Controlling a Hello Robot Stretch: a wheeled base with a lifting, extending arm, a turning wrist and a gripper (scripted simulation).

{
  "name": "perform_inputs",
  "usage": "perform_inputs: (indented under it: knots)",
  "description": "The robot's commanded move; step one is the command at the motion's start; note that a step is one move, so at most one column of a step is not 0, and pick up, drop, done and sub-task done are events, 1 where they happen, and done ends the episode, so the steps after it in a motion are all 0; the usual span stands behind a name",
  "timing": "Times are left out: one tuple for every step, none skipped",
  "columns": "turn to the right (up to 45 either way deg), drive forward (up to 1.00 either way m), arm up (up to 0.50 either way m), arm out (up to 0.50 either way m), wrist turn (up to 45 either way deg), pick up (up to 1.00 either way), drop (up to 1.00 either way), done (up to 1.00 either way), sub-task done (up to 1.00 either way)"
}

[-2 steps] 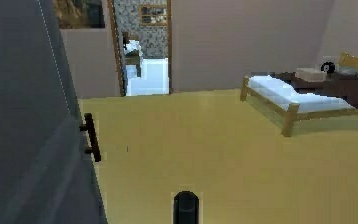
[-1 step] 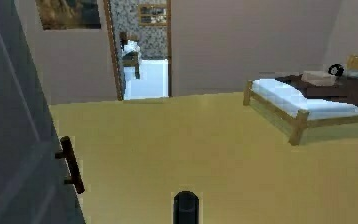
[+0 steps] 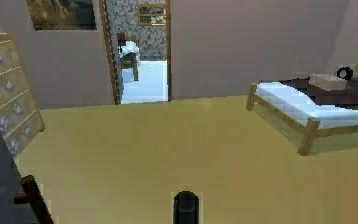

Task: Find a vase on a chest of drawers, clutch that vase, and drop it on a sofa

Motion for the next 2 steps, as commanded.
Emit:
perform_inputs:
  knots:
    - [45.0, 0.00, 0.00, 0.00, 0.0, 0.00, 0.00, 0.00, 0.00]
    - [45.0, 0.00, 0.00, 0.00, 0.0, 0.00, 0.00, 0.00, 0.00]
